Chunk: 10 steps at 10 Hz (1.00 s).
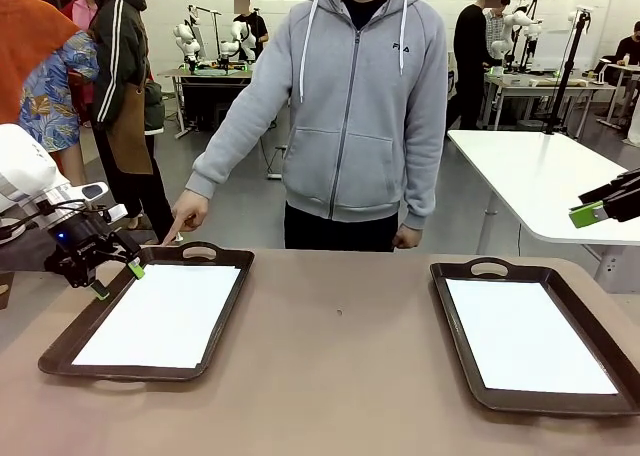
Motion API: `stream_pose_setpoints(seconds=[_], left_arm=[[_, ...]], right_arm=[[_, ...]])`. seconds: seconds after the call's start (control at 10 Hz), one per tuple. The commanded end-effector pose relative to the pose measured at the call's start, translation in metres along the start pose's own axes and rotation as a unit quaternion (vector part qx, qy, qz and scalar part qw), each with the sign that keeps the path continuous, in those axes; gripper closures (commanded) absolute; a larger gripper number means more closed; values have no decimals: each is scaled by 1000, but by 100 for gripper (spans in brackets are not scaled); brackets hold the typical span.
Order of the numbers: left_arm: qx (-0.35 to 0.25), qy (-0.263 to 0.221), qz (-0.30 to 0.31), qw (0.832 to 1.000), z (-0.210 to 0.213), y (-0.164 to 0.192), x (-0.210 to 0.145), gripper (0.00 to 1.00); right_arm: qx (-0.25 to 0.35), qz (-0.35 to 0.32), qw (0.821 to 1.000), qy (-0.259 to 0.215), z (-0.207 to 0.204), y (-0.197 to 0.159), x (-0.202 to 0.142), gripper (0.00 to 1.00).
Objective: Sort the A4 documents.
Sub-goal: Place the A4 Paper in the designated Handle tray.
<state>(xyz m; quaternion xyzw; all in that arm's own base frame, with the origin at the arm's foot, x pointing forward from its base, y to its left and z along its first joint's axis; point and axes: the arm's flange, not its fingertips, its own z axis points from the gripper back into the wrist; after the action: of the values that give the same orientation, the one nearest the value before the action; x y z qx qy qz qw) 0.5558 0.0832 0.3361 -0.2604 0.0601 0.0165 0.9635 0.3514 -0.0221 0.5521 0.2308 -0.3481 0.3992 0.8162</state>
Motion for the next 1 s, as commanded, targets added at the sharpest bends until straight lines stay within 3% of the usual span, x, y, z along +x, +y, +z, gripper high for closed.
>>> stream_pose_setpoints(seconds=[0.0,0.9], left_arm=[[9,6,-4,1000,-1,0,-1,0],[9,6,-4,1000,-1,0,-1,0]], right_arm=[[3,1,1000,-2,-1,0,-1,0],[3,1,1000,-2,-1,0,-1,0]])
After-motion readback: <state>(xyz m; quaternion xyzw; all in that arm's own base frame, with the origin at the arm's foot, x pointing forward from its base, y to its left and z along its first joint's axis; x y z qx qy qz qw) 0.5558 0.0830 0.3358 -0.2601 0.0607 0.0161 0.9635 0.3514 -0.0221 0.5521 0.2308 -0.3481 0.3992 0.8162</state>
